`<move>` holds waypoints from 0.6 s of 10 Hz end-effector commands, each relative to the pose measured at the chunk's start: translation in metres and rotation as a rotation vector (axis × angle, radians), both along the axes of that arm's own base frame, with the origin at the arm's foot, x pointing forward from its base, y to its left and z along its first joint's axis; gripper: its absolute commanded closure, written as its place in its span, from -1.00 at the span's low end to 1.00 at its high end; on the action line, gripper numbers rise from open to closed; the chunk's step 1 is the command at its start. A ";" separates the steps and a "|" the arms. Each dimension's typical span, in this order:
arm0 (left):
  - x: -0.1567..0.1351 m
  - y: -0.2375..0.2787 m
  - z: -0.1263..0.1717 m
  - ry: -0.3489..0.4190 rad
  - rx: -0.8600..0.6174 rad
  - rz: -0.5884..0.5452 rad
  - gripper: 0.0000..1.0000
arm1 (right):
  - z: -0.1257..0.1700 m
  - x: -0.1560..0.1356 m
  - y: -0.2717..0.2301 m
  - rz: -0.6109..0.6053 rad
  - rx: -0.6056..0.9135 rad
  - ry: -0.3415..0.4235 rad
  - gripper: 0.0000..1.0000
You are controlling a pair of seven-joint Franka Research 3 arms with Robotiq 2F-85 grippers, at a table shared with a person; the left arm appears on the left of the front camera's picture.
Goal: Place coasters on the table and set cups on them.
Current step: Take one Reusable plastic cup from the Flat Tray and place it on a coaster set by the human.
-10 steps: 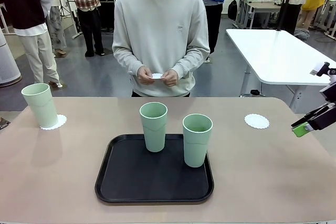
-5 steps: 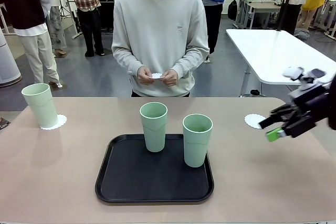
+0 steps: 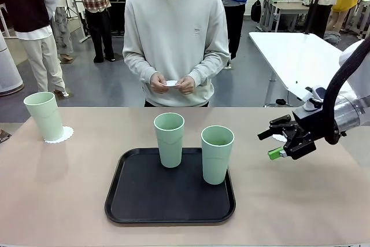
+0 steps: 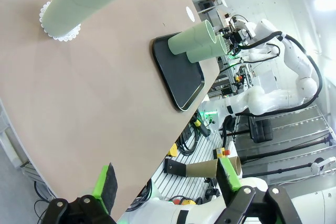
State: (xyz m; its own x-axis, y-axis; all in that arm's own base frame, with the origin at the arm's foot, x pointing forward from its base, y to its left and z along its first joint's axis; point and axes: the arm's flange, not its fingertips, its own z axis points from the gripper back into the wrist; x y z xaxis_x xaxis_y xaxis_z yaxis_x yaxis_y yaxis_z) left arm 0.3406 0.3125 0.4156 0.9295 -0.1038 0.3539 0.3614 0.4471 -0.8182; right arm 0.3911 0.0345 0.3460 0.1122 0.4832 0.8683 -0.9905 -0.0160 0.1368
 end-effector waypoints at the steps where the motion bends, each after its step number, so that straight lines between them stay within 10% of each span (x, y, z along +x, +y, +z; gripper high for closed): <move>1: -0.002 0.000 0.001 -0.005 0.001 0.001 -1.00 | -0.003 -0.003 -0.003 -0.036 0.077 -0.100 -1.00; 6: -0.002 0.000 0.001 -0.005 0.001 0.001 -1.00 | 0.003 0.002 -0.010 -0.048 0.061 -0.077 -1.00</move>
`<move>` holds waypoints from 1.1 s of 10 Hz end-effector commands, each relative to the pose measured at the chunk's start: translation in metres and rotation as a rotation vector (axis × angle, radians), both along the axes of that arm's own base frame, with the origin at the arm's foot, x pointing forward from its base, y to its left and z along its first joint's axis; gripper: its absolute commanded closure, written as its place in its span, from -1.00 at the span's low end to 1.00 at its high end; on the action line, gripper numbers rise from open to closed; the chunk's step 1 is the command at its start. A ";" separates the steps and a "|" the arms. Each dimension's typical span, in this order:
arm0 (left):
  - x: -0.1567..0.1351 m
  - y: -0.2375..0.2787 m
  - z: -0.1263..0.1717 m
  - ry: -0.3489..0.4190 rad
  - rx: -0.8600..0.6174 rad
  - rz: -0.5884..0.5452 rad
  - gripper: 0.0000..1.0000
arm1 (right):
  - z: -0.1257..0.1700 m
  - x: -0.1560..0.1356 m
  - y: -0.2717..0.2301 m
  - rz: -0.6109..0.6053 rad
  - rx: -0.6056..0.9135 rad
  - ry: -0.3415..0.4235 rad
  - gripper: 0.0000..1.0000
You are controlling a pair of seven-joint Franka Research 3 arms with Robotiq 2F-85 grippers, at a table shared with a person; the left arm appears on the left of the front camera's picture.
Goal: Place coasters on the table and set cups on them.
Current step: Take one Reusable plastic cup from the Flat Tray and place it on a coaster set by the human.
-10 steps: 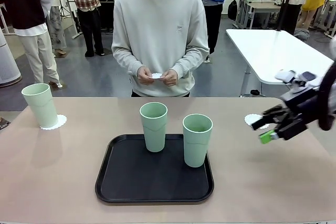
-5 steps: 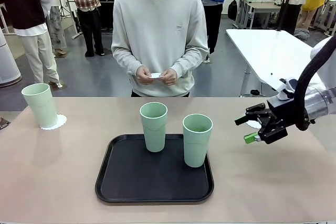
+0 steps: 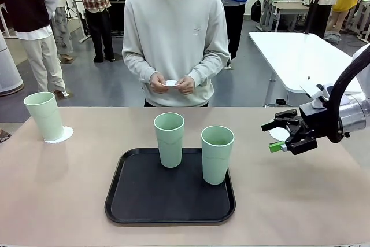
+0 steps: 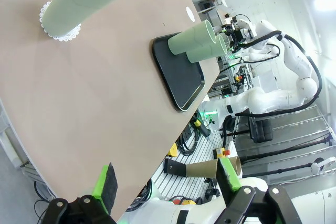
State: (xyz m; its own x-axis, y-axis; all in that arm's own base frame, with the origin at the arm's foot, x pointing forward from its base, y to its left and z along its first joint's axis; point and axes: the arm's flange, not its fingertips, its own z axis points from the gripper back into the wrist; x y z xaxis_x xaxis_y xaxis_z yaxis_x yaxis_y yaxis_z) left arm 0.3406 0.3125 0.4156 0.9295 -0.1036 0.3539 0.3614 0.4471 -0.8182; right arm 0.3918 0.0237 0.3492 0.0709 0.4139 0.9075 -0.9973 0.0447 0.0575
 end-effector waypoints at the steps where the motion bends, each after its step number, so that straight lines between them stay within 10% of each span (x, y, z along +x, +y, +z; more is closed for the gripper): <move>1: -0.002 0.000 0.001 -0.005 0.001 0.001 -1.00 | 0.000 0.001 0.001 0.019 -0.010 0.003 -1.00; 6: -0.002 0.000 0.001 -0.005 0.001 0.001 -1.00 | -0.053 0.004 0.041 -0.188 0.046 -0.131 -1.00; 11: -0.002 0.000 0.001 -0.005 0.001 0.001 -1.00 | -0.072 -0.004 0.056 -0.038 0.096 0.011 -1.00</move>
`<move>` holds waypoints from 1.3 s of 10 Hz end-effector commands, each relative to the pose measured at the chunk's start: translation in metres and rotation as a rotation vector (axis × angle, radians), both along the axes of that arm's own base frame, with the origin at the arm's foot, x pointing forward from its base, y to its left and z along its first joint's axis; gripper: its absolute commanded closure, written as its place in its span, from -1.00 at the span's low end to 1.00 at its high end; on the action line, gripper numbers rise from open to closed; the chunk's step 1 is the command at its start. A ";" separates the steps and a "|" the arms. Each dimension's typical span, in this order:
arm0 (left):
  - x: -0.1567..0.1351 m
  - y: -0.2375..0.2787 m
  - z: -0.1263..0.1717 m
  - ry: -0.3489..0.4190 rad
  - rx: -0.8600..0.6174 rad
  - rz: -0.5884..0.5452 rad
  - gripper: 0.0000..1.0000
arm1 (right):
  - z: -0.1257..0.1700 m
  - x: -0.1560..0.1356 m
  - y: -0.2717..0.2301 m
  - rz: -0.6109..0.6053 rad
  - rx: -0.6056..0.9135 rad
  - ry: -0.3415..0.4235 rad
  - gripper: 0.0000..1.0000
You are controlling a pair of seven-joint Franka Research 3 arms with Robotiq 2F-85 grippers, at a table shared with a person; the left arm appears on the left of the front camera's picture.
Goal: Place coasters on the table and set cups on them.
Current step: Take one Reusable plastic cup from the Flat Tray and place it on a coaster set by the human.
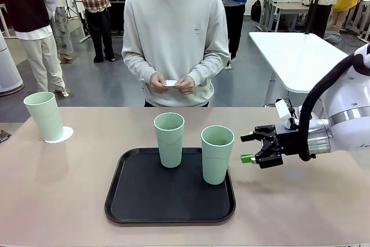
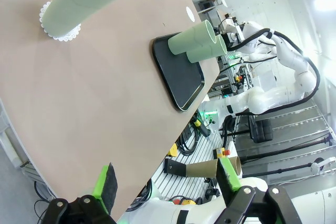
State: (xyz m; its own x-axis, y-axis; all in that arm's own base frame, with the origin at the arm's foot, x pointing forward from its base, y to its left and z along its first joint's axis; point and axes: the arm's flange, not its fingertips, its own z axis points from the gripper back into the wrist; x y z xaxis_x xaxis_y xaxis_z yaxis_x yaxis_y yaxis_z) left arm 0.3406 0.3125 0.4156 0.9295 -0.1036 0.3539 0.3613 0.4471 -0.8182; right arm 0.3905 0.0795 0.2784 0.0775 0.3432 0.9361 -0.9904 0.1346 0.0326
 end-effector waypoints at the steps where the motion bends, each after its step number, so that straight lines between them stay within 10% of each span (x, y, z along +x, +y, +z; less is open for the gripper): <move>1: -0.002 0.000 0.001 -0.005 0.001 0.001 -1.00 | 0.000 -0.005 0.001 0.083 0.047 0.057 -1.00; 13: -0.002 0.000 0.001 -0.005 0.001 0.001 -1.00 | -0.026 0.003 0.044 0.186 0.097 0.129 -1.00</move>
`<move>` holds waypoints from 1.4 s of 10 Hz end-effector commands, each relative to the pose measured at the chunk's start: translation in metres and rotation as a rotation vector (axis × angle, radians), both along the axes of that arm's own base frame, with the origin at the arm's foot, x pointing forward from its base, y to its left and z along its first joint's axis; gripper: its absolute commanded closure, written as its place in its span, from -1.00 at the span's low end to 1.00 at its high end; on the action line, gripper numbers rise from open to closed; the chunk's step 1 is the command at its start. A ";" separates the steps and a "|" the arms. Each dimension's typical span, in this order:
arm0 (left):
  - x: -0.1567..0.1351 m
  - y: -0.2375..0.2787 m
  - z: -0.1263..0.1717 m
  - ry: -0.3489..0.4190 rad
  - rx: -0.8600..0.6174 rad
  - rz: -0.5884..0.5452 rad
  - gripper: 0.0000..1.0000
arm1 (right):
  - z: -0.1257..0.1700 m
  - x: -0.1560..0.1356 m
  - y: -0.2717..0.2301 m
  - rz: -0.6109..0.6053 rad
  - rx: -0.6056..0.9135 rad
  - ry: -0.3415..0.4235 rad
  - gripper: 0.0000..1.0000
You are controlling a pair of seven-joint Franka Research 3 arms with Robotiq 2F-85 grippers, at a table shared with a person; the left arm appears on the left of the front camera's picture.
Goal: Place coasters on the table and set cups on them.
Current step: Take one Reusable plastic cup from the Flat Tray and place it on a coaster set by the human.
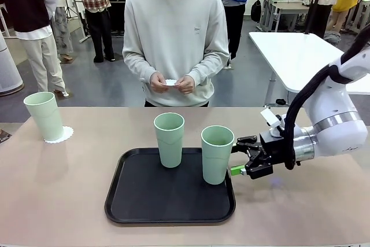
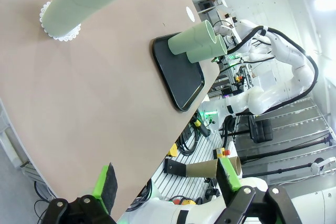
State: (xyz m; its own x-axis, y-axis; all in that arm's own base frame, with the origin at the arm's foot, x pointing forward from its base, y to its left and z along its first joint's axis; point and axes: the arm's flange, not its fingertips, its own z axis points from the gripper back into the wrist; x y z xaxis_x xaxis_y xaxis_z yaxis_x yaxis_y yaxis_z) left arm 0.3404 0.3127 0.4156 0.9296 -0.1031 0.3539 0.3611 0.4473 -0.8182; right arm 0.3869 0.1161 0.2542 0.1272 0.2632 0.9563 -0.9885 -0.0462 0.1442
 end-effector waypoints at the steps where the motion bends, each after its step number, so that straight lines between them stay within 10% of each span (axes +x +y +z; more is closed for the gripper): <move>1: -0.001 0.000 0.001 -0.005 0.001 0.001 -1.00 | -0.002 0.007 0.011 0.019 -0.007 0.018 -1.00; 14: -0.001 0.000 0.001 -0.005 0.001 0.001 -1.00 | -0.014 0.029 0.032 0.015 0.042 0.026 -1.00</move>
